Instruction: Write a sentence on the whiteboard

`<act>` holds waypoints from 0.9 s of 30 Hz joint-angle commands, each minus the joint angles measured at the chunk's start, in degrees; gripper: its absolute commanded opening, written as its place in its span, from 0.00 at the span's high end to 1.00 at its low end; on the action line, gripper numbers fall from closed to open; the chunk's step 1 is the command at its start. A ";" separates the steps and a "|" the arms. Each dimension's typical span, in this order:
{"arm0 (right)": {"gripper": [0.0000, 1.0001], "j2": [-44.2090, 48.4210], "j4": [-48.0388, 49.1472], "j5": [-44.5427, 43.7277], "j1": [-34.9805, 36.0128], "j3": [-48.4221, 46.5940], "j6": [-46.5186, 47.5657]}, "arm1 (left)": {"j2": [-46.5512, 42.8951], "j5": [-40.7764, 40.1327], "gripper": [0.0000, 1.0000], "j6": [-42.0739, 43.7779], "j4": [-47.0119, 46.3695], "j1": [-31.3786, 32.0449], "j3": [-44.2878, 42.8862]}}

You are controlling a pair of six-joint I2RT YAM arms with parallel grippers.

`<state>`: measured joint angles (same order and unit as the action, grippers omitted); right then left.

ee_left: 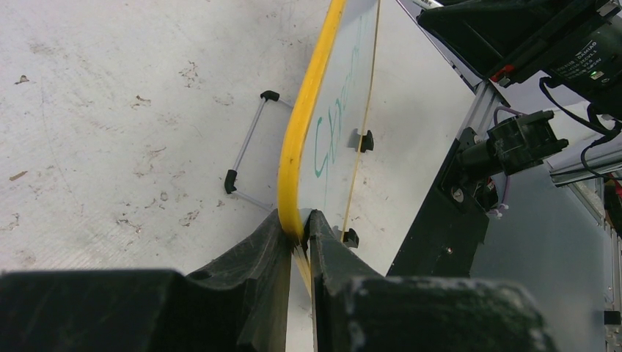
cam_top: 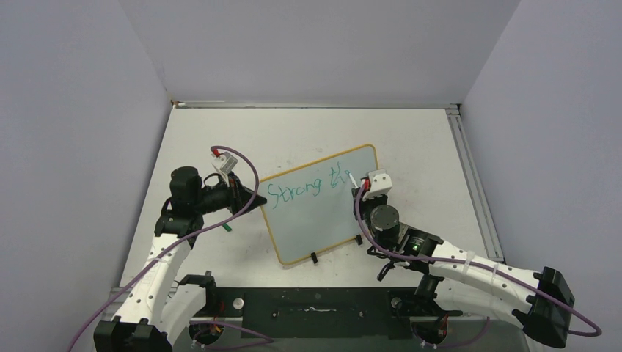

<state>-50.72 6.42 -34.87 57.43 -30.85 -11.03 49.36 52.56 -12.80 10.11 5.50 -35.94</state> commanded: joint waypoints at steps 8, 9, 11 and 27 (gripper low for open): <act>0.95 1.16 2.68 -1.61 -0.83 -1.15 0.43 | -0.50 -0.53 1.00 2.07 -1.50 0.07 -0.59; 0.95 2.21 2.64 -1.55 -0.83 -0.80 0.29 | -0.50 -0.61 1.00 2.07 -1.50 0.12 -0.61; 0.95 3.53 2.15 -1.64 -0.83 -0.42 0.05 | -0.58 -0.61 1.00 2.10 -1.50 0.08 -0.62; 0.95 0.51 0.19 -1.16 -0.92 -1.23 0.40 | -0.58 -0.61 1.00 2.07 -1.45 0.13 -0.62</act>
<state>-50.09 6.35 -37.06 56.93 -30.87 -10.96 49.34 52.71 -12.80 10.15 5.54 -35.94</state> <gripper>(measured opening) 0.151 0.112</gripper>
